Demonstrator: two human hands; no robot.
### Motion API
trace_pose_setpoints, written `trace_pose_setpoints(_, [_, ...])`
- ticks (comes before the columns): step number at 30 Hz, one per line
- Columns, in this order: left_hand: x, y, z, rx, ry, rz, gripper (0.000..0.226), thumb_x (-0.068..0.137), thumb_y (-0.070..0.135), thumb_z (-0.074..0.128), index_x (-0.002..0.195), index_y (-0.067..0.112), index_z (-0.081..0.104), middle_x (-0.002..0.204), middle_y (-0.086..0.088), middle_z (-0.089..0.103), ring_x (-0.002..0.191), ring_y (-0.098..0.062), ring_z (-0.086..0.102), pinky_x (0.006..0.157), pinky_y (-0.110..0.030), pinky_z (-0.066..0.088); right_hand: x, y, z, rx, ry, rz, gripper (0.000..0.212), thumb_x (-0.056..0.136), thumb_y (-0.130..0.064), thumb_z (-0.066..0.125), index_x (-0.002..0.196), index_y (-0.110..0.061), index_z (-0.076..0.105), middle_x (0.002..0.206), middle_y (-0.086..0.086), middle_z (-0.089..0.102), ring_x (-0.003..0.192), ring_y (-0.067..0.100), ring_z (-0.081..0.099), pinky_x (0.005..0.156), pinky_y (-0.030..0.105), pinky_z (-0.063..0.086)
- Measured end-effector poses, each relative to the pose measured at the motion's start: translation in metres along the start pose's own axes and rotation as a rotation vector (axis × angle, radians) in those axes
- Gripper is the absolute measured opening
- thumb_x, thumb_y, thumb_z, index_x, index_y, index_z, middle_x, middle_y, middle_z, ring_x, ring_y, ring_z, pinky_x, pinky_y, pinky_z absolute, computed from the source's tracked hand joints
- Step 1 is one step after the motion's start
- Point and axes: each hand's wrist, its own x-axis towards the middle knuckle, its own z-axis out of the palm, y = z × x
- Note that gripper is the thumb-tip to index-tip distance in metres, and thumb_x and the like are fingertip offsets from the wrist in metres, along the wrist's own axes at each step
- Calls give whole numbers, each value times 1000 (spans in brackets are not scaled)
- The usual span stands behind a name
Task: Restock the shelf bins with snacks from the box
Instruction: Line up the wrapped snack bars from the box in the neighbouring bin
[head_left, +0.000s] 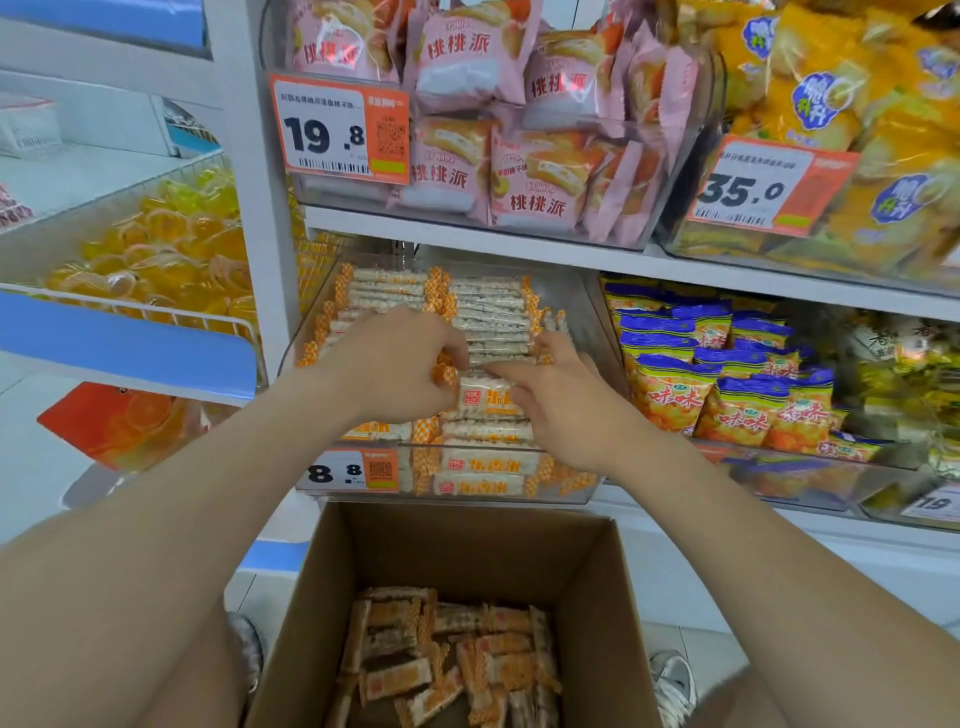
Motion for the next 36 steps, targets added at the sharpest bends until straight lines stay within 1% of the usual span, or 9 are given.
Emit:
trace_pose_setpoints(7, [-3,3,8,21,-5,14,27,91,54,55,104,35,71,103,16,70,102,-18,63,101,-52,48,-3,-12,14,3,-21,-46,63,109,-11,41,164,-34,22,169,14,17,159,44,1,126,62,15])
trace_pose_setpoints(14, [-11,-2,14,33,77,82,41,97,61,56,120,30,67,118,8,70,109,-20,64,95,-47,51,-13,-19,10,180,147,8,50,99,-26,59,148,-20,53,146,7,50,139,28,48,112,47,46])
trace_pose_setpoints(18, [-17,-9,18,28,60,115,52,94,65,56,129,28,63,128,6,64,117,-20,60,97,-49,52,-27,-23,-5,174,241,76,55,94,-28,62,148,-22,52,145,5,50,134,28,51,104,42,51])
trace_pose_setpoints(22, [-33,2,19,-40,311,196,27,99,43,62,118,24,67,118,5,62,110,-20,59,94,-42,50,-52,-39,-19,234,397,-14,29,94,-16,60,121,-23,67,114,-7,61,107,5,57,87,20,44])
trace_pose_setpoints(24, [-52,18,19,-148,398,243,10,94,31,66,101,24,67,99,7,60,95,-15,58,83,-35,48,-72,-50,-23,336,288,-79,21,93,-14,57,104,-24,71,88,-17,64,80,-2,60,71,12,43])
trace_pose_setpoints(26, [-73,29,30,-211,297,241,4,90,31,63,92,29,61,83,13,56,79,-9,54,70,-35,48,-89,-56,-14,330,38,-99,21,93,-16,55,97,-25,73,74,-14,63,69,3,60,66,22,50])
trace_pose_setpoints(28, [-89,33,52,-151,43,232,7,91,37,61,89,33,56,78,13,56,76,-8,53,68,-39,51,-101,-56,5,189,-313,-104,23,95,-20,51,101,-22,74,79,-6,65,78,13,63,75,38,58])
trace_pose_setpoints(31, [-107,32,94,0,-424,181,15,99,49,58,93,36,60,90,12,61,86,-15,60,77,-40,55,-120,-59,55,-25,-762,-68,19,100,-21,50,92,-15,66,86,4,65,77,24,65,70,39,59])
trace_pose_setpoints(36, [-139,28,175,64,-840,-38,42,107,54,43,120,21,65,114,-4,68,101,-25,66,89,-37,54,-143,-68,151,-24,-995,-64,20,101,-23,52,106,-13,68,99,6,69,88,27,69,75,39,60])
